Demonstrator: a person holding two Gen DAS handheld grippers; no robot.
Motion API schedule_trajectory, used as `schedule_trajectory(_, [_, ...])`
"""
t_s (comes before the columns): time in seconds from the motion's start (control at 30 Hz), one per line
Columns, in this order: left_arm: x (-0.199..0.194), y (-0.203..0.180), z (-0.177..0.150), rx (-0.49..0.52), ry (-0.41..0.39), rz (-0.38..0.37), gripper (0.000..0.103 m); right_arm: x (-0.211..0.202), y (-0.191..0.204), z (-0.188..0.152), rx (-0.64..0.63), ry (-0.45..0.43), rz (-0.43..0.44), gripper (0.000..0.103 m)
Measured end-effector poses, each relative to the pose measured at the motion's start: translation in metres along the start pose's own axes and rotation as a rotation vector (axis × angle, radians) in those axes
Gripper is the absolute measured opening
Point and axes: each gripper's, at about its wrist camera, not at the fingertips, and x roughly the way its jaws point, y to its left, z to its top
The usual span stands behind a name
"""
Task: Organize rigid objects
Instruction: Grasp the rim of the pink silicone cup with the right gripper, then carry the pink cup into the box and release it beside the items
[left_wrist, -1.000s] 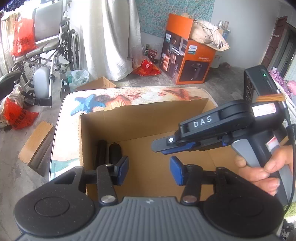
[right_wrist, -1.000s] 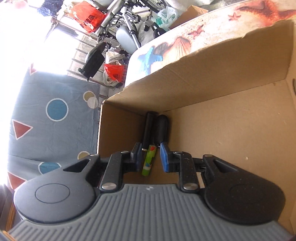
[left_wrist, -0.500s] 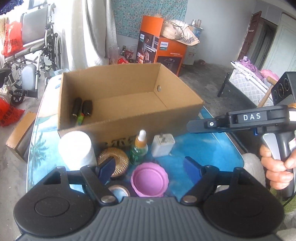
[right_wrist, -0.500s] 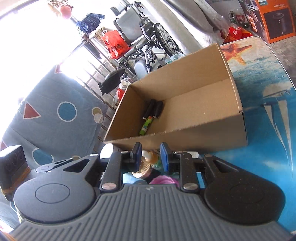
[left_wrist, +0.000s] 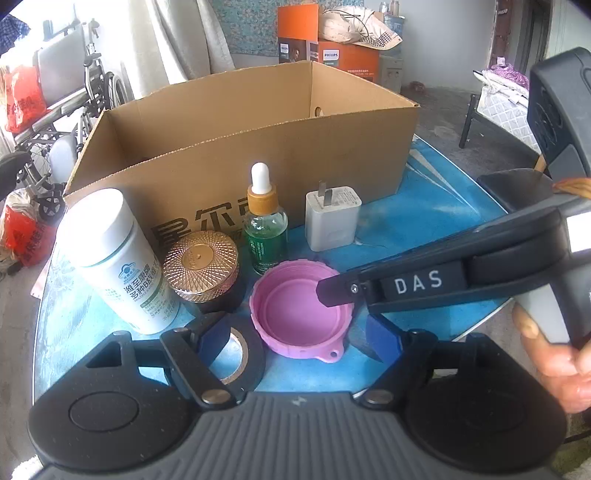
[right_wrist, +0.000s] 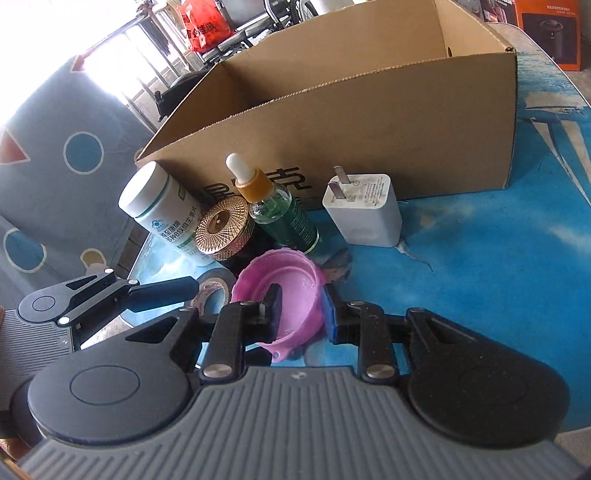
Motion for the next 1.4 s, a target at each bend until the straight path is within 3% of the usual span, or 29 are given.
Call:
schedule_trajectory(0.13, [0.005, -0.004, 0.002, 0.016, -0.002, 0.001, 0.08, 0.01, 0.002, 0.001, -0.043, 0.01, -0.04, 0.022])
schedule_trajectory(0.3, [0.011, -0.01, 0.004, 0.047, 0.003, -0.003, 0.08, 0.014, -0.003, -0.002, -0.066, 0.012, -0.062, 0.014])
schedule_trajectory(0.7, [0.028, -0.032, 0.006, 0.092, 0.044, -0.057, 0.08, -0.003, -0.026, -0.008, -0.012, -0.001, -0.083, 0.013])
schedule_trajectory(0.83, [0.034, -0.037, 0.006, 0.101, 0.049, -0.051, 0.074, -0.004, -0.03, -0.012, 0.001, -0.006, -0.076, 0.013])
schedule_trajectory(1.2, [0.024, -0.037, 0.005, 0.092, 0.015, -0.051, 0.073, -0.011, -0.03, -0.017, -0.001, -0.014, -0.053, 0.014])
schedule_trajectory(1.4, [-0.009, -0.047, 0.008, 0.143, -0.075, -0.029, 0.073, -0.043, -0.014, -0.019, -0.026, -0.082, -0.06, 0.014])
